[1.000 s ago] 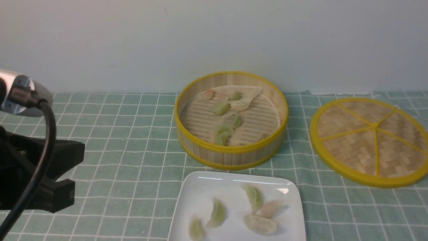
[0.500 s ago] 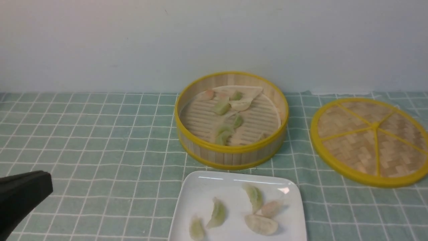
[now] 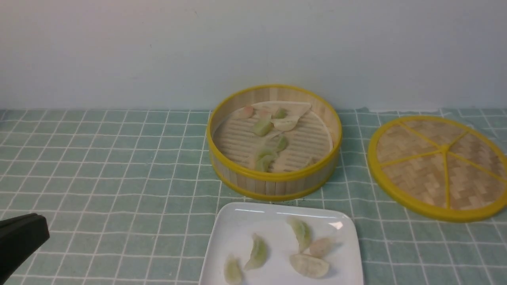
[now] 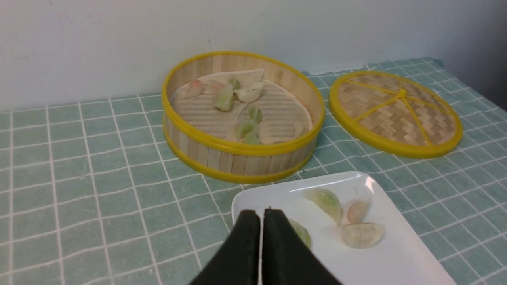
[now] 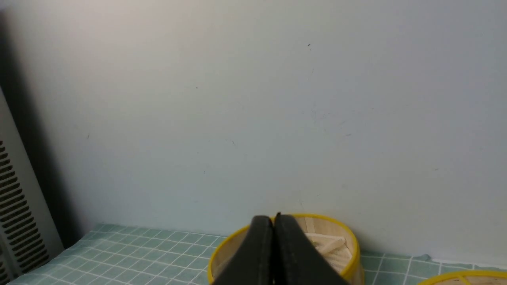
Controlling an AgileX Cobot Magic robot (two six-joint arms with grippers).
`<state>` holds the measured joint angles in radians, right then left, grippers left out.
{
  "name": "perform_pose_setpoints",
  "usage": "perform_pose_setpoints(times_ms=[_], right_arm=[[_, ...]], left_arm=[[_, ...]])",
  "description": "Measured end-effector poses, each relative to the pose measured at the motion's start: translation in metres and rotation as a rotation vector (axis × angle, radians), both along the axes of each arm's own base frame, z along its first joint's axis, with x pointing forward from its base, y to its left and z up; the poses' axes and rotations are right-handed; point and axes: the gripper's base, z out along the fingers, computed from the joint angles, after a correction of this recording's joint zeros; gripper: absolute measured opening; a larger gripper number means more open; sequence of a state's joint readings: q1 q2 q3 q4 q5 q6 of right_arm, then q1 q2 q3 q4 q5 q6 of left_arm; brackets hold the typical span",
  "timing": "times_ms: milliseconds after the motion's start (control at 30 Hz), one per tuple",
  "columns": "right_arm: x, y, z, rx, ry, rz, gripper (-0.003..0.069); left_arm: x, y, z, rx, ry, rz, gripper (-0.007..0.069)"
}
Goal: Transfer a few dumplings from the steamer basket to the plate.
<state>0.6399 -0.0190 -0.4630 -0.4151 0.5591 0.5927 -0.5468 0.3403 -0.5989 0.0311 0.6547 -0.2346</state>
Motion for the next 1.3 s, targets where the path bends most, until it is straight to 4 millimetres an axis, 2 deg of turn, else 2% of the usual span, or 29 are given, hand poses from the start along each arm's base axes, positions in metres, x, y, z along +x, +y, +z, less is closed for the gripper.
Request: perform_pose_setpoints(times_ms=[133, 267, 300, 333, 367, 400, 567, 633, 667, 700, 1300], right_arm=[[0.0, 0.0, 0.0, 0.0, 0.0, 0.0, -0.0013], [0.0, 0.0, 0.0, 0.001, 0.001, 0.0, -0.0013], [0.0, 0.0, 0.0, 0.001, 0.001, 0.0, -0.0013], [0.0, 0.0, 0.0, 0.001, 0.001, 0.0, -0.0013], [0.0, 0.0, 0.0, 0.001, 0.001, 0.0, -0.0013], [0.0, 0.0, 0.0, 0.001, 0.001, 0.0, -0.0013], [0.0, 0.0, 0.0, 0.001, 0.001, 0.0, -0.0013], [0.0, 0.0, 0.0, 0.0, 0.002, -0.001, -0.0013], [0.0, 0.0, 0.0, 0.0, 0.002, -0.001, -0.0013], [0.0, 0.0, 0.0, 0.0, 0.003, -0.001, -0.0013], [0.0, 0.0, 0.0, 0.0, 0.004, -0.001, -0.0013]], left_arm=[[0.001, 0.002, -0.006, 0.063, -0.047, 0.003, -0.0006], [0.0, 0.007, -0.024, 0.11, -0.13, 0.055, -0.0006], [-0.002, 0.011, -0.04, 0.137, -0.17, 0.105, -0.0006], [-0.002, 0.011, -0.042, 0.129, -0.169, 0.112, -0.0006], [-0.003, 0.014, -0.063, 0.146, -0.184, 0.167, -0.0006], [-0.003, 0.016, -0.073, 0.154, -0.188, 0.205, -0.0006], [-0.004, 0.023, -0.13, 0.194, -0.136, 0.337, -0.0006], [-0.002, 0.024, -0.15, 0.208, -0.093, 0.35, -0.0006], [-0.002, 0.024, -0.15, 0.207, -0.094, 0.352, -0.0006], [-0.002, 0.024, -0.159, 0.216, -0.071, 0.35, -0.0006], [-0.002, 0.024, -0.161, 0.225, -0.071, 0.348, -0.0006]])
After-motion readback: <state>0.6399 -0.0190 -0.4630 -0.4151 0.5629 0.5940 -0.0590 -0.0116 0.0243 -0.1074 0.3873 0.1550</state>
